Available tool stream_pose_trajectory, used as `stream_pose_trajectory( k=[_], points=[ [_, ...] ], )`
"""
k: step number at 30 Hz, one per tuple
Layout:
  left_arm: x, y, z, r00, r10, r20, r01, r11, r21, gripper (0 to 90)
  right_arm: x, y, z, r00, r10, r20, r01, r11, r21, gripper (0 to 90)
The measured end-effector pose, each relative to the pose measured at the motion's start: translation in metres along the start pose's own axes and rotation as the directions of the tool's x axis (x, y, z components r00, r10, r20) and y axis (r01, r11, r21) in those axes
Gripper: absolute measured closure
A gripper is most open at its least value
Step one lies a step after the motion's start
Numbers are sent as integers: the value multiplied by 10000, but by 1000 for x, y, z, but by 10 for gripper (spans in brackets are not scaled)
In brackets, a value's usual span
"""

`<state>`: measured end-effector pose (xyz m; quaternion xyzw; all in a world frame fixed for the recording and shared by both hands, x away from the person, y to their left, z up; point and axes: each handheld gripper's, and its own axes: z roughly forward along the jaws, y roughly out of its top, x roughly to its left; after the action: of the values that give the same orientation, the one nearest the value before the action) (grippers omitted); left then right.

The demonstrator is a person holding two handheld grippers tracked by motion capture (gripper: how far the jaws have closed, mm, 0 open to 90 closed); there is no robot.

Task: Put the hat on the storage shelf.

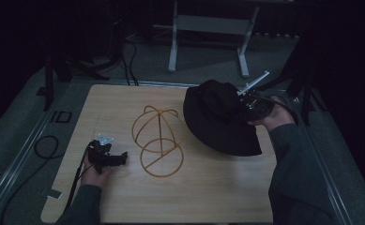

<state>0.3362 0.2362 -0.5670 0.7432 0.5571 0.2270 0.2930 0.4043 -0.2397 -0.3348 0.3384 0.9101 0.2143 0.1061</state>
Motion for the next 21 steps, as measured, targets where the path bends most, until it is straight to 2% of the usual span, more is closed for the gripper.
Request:
stream_pose_trajectory(
  k=[5, 21],
  points=[
    [0, 0, 0, 10000, 9, 2, -9, 10000, 4, 15, 0, 1, -7, 10000, -6, -38, 5, 9996, -286, 872],
    [0, 0, 0, 10000, 3, 4, -3, 10000, 9, 15, 4, 10, -19, 9997, -229, -56, 225, 9985, -498, 872]
  ],
)
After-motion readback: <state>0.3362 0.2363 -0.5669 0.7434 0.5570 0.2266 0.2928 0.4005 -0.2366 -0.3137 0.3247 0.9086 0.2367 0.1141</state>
